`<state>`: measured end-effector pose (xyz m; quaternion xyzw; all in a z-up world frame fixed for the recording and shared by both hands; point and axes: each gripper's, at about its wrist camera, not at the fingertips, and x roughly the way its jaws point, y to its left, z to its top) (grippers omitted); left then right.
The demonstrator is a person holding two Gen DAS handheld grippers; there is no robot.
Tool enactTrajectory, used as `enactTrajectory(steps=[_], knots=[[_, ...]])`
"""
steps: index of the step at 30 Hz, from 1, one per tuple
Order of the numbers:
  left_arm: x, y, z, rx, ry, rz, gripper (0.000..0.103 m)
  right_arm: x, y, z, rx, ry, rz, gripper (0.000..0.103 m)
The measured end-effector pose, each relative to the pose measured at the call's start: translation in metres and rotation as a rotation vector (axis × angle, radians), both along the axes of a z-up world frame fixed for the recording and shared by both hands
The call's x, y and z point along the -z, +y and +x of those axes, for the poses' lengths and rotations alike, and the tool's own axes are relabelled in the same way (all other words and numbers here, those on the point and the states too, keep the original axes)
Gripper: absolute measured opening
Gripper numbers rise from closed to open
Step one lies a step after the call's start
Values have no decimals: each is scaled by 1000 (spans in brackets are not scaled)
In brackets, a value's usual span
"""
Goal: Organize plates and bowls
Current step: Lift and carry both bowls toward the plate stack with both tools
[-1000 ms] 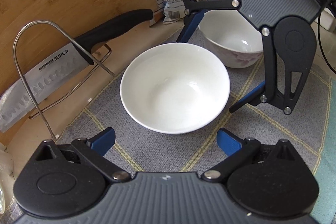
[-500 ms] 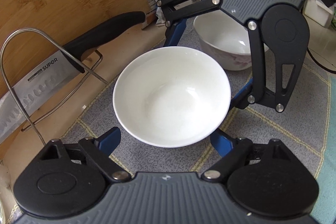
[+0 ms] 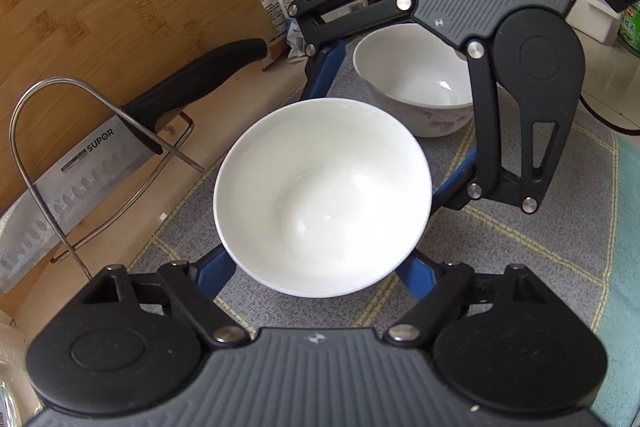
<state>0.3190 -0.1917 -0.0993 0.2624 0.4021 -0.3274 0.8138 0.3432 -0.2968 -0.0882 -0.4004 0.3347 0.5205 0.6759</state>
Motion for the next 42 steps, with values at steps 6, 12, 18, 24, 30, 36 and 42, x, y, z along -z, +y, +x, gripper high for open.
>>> enactTrajectory(steps=[6,12,18,24,30,36,42], knots=[[-18,4,-23,-14,-9,4,86,-19,2,-23,-18,-19,20,93],[-35,7,-49,-36,-4,11,86,-38,5,-53,-42,-47,28,92],[-43,10,-75,-44,-27,23,86,-49,11,-80,-43,-70,39,92],[-45,17,-96,-56,-25,24,86,-54,20,-103,-54,-66,44,92],[-52,32,-122,-83,-24,22,86,-61,36,-123,-85,-69,51,93],[-63,53,-141,-118,-38,28,86,-68,58,-133,-122,-80,66,92],[-71,75,-155,-158,-58,41,86,-74,83,-141,-159,-84,82,93]])
